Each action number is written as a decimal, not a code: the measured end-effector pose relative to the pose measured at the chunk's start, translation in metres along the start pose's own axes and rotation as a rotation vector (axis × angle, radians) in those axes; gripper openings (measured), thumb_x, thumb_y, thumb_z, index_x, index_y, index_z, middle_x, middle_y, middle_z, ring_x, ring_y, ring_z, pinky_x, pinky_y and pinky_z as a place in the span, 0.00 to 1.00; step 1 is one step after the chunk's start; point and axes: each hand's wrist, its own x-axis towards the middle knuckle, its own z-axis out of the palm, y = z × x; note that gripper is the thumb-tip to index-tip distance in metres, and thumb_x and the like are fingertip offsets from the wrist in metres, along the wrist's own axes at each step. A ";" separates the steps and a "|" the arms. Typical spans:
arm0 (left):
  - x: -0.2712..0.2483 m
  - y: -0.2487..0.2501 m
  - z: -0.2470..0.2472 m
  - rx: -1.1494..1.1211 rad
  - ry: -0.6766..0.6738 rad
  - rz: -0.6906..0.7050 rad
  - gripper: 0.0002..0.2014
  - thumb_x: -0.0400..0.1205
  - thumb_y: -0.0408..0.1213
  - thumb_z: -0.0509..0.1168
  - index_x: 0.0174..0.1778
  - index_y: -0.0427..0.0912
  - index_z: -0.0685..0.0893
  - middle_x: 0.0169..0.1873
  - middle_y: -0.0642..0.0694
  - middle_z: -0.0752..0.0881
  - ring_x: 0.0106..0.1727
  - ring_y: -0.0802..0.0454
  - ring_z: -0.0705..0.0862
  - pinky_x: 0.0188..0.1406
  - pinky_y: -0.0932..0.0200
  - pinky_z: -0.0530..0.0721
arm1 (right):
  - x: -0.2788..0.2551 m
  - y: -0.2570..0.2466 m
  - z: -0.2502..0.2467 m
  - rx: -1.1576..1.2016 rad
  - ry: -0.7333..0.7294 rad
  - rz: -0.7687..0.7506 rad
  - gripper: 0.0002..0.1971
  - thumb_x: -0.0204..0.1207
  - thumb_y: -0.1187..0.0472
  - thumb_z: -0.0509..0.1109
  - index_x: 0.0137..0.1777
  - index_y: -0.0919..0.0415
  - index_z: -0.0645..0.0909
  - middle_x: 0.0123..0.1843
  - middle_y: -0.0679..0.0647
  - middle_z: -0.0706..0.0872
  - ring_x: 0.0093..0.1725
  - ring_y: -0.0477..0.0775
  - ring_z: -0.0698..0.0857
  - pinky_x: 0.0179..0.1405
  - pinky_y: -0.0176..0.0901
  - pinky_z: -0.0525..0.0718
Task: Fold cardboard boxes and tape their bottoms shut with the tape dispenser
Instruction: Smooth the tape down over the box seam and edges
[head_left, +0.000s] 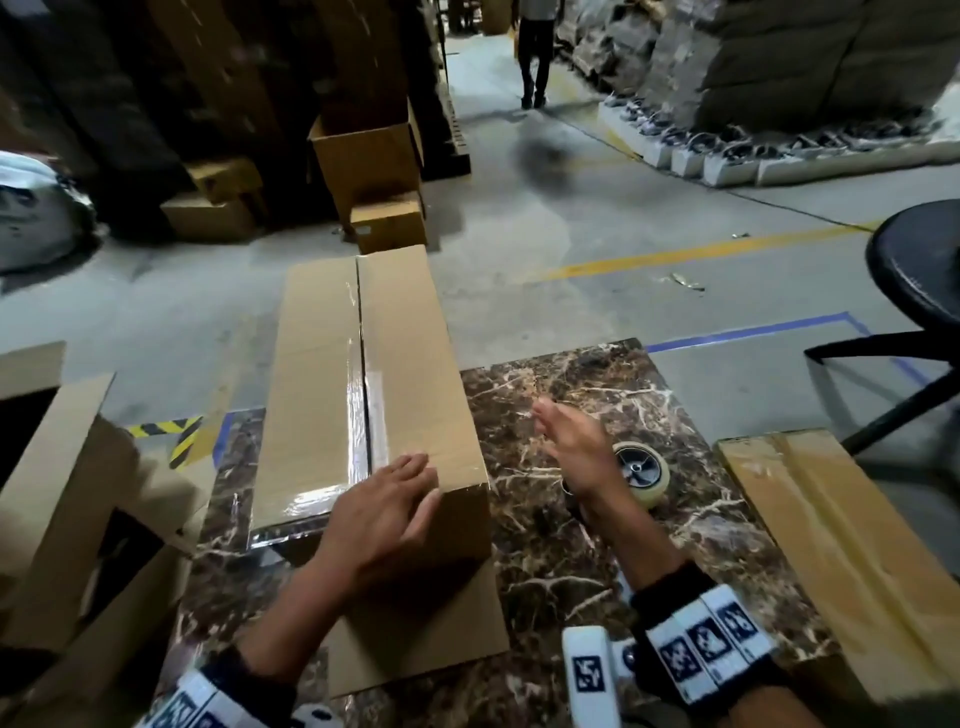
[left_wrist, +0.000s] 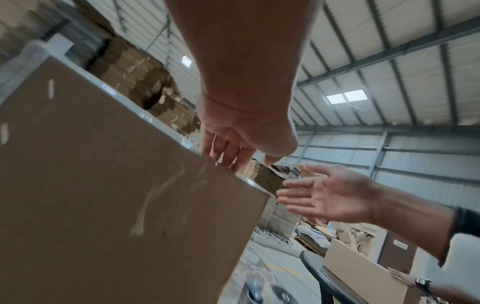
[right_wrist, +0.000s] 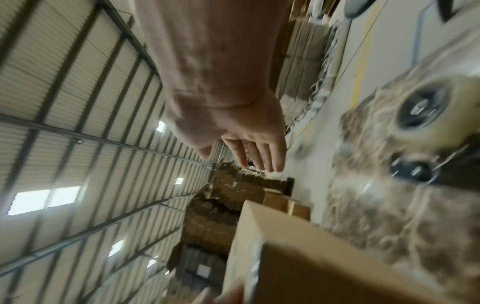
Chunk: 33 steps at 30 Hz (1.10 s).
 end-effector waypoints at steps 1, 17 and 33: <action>0.004 -0.007 -0.010 -0.015 -0.045 0.044 0.36 0.79 0.62 0.38 0.63 0.52 0.87 0.76 0.53 0.77 0.76 0.53 0.76 0.67 0.55 0.79 | 0.001 -0.011 0.019 0.020 -0.047 0.010 0.26 0.86 0.40 0.56 0.74 0.55 0.76 0.75 0.58 0.79 0.73 0.59 0.78 0.75 0.58 0.75; 0.033 -0.071 0.009 0.143 0.117 0.482 0.30 0.90 0.54 0.46 0.69 0.37 0.84 0.67 0.42 0.85 0.67 0.41 0.83 0.66 0.47 0.84 | 0.020 0.014 0.088 -0.034 -0.149 0.404 0.43 0.80 0.28 0.38 0.70 0.58 0.80 0.66 0.60 0.85 0.64 0.59 0.85 0.64 0.53 0.84; 0.038 -0.077 0.030 0.304 0.059 0.441 0.37 0.78 0.62 0.61 0.73 0.35 0.79 0.72 0.38 0.81 0.76 0.45 0.74 0.71 0.47 0.68 | 0.029 0.067 0.127 -0.462 0.590 -0.534 0.33 0.84 0.39 0.49 0.52 0.59 0.92 0.52 0.59 0.93 0.42 0.57 0.91 0.36 0.39 0.82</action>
